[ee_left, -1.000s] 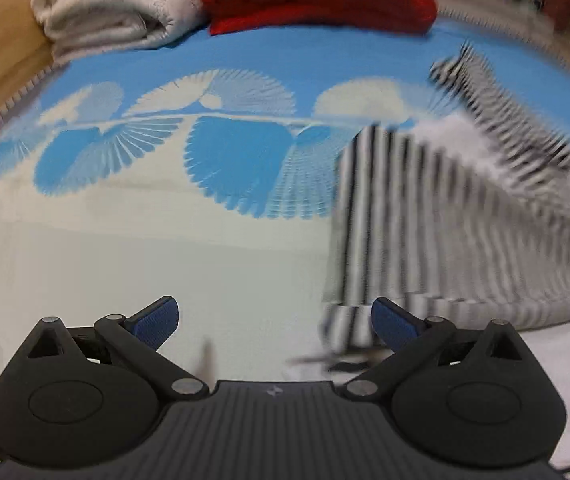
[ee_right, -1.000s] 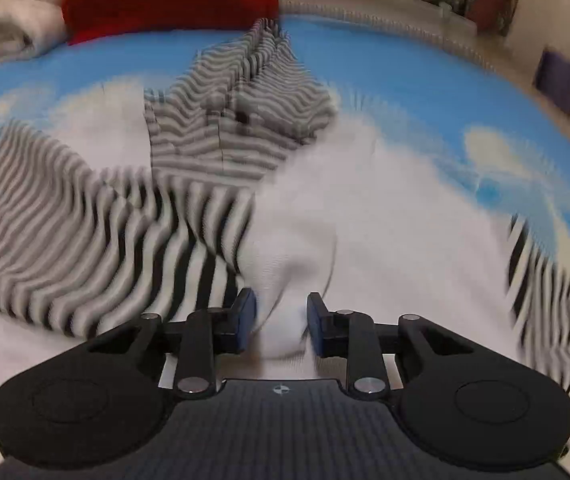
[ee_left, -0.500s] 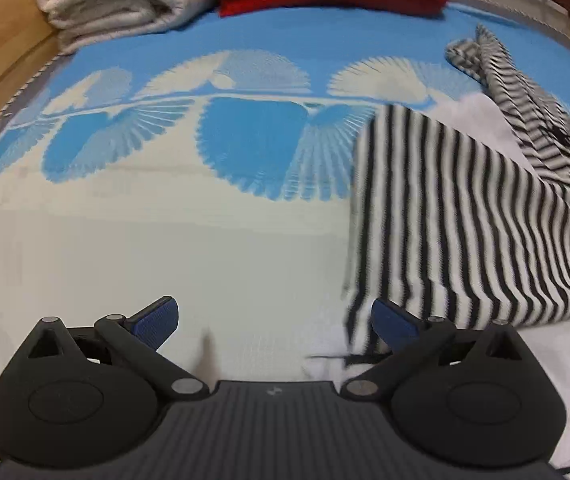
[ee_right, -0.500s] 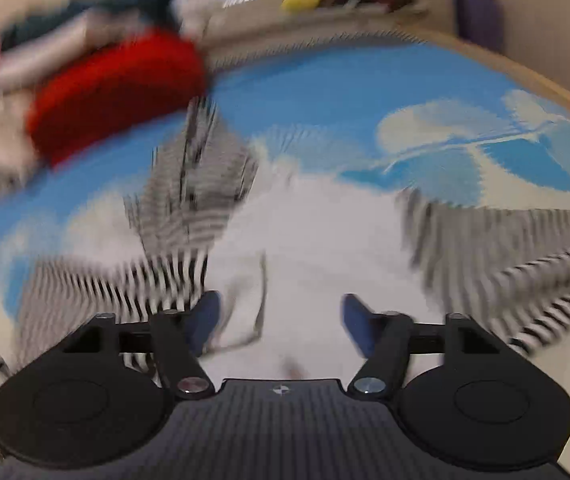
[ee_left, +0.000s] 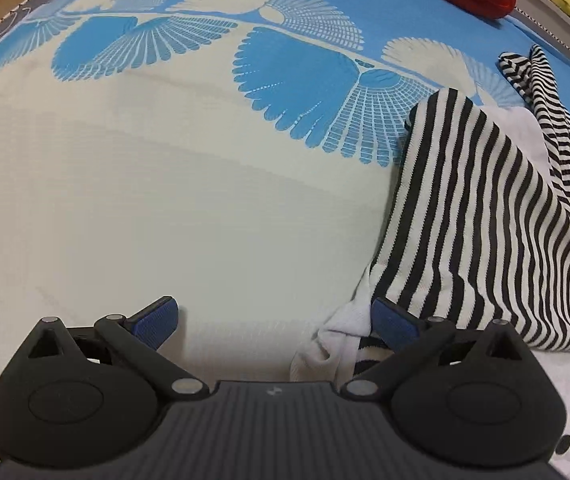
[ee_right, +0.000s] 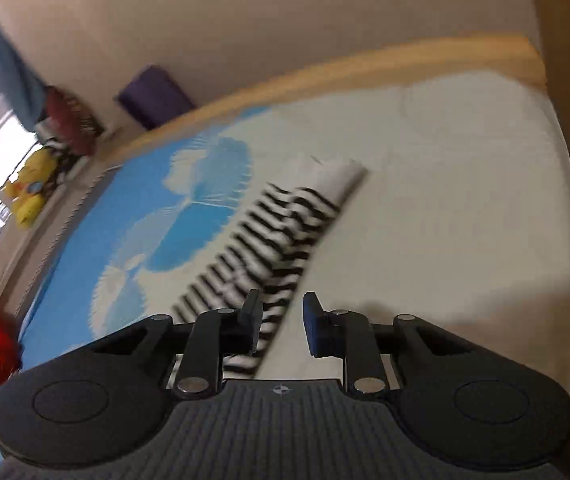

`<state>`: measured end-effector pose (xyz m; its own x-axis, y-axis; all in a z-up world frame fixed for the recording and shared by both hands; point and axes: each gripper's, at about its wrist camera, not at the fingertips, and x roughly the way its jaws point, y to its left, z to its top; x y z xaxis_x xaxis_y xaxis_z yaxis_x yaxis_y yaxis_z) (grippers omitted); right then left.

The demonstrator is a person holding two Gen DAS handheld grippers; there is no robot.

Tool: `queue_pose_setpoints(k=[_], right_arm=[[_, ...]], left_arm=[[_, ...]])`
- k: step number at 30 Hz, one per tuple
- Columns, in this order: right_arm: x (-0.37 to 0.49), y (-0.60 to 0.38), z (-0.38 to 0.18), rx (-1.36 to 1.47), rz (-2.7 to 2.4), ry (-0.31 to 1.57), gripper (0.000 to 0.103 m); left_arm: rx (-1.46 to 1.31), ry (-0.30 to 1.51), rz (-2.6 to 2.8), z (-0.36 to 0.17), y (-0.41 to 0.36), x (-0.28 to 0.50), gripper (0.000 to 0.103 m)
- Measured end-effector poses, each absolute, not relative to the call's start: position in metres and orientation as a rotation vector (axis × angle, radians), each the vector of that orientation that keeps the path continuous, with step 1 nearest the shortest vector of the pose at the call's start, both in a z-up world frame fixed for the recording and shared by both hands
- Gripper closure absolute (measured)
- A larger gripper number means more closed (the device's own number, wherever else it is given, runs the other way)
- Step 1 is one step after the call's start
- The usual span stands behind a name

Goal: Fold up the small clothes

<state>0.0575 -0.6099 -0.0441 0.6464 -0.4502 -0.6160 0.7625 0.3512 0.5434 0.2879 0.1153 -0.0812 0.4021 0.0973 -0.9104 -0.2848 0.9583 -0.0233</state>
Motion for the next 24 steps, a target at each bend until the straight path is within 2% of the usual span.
queue_pose_setpoints(k=[2,4,6,9,10,11,12,16,19,21,23,24], right_arm=[[0.064,-0.619,-0.057,0.964,-0.769,0.390,0.077],[0.077,-0.624,-0.069,1.023,-0.703,0.413,0.063],[0.090,-0.620,-0.077,1.012,-0.691,0.465,0.062],[0.111,-0.619,-0.086,0.961,-0.686,0.510,0.051],[0.113,-0.621,-0.087,0.937,-0.680,0.517,0.059],[0.117,-0.621,-0.087,0.890,-0.682,0.504,0.072],[0.117,-0.624,-0.083,0.857,-0.698,0.519,0.103],[0.098,-0.628,-0.068,0.923,-0.869,0.615,0.103],[0.067,-0.622,-0.049,0.940,-0.921,0.569,0.103],[0.057,-0.626,-0.051,0.959,-0.919,0.523,0.097],[0.050,-0.640,-0.066,1.075,-0.863,0.451,0.080],[0.055,-0.649,-0.075,1.137,-0.821,0.429,0.056]], left_arm=[[-0.168,1.132,0.245,-0.082,0.111,0.291,0.000],[-0.141,1.130,0.241,-0.083,0.104,0.294,0.000],[-0.113,1.126,0.236,-0.085,0.099,0.299,0.000],[-0.097,1.119,0.224,-0.085,0.090,0.302,0.000],[-0.094,1.119,0.223,-0.085,0.089,0.303,0.000],[-0.085,1.117,0.223,-0.086,0.086,0.303,0.000],[-0.075,1.114,0.222,-0.087,0.085,0.303,0.000],[-0.063,1.113,0.220,-0.088,0.084,0.304,0.000],[-0.096,1.124,0.231,-0.088,0.086,0.307,0.000],[-0.106,1.125,0.234,-0.088,0.084,0.307,0.000],[-0.091,1.118,0.236,-0.088,0.080,0.306,0.000],[-0.078,1.112,0.236,-0.088,0.078,0.305,0.000]])
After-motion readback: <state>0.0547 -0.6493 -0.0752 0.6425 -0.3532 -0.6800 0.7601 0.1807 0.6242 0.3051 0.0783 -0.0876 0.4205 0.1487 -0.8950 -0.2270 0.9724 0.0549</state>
